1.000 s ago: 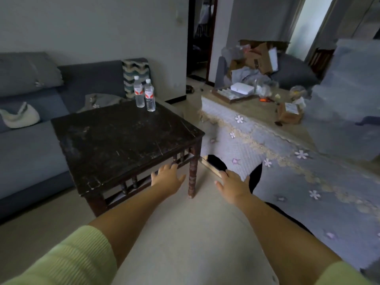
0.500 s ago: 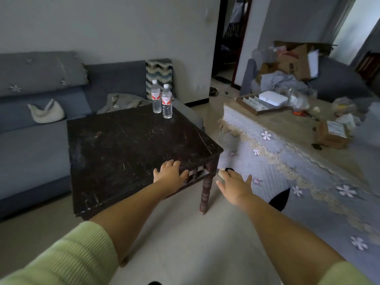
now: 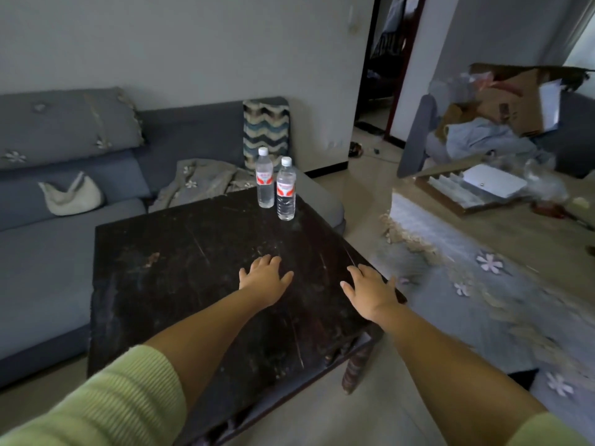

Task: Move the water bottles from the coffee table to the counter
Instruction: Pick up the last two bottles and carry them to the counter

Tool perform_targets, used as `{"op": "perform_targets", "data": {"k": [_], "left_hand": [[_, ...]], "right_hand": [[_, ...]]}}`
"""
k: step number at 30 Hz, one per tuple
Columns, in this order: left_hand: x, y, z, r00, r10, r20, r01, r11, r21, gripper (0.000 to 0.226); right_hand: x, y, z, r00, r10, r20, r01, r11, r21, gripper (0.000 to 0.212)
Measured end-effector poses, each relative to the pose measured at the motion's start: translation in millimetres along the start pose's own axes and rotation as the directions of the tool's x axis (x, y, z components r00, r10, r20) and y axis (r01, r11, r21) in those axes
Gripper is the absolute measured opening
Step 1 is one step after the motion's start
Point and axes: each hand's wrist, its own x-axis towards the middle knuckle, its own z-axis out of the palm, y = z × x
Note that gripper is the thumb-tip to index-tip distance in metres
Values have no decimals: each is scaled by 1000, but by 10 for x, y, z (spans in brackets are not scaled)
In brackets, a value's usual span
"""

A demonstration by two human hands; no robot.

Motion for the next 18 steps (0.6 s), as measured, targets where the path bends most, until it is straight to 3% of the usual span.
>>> {"op": "perform_targets", "data": {"k": [10, 18], "left_hand": [[1205, -298, -177, 999, -49, 8, 49, 999, -21, 60], [2440, -411, -197, 974, -227, 8, 226, 966, -122, 61]], "right_hand": [[1322, -239, -32, 999, -13, 35, 13, 1000, 16, 54], [2861, -329, 6, 989, -125, 81, 119, 990, 80, 66]]}}
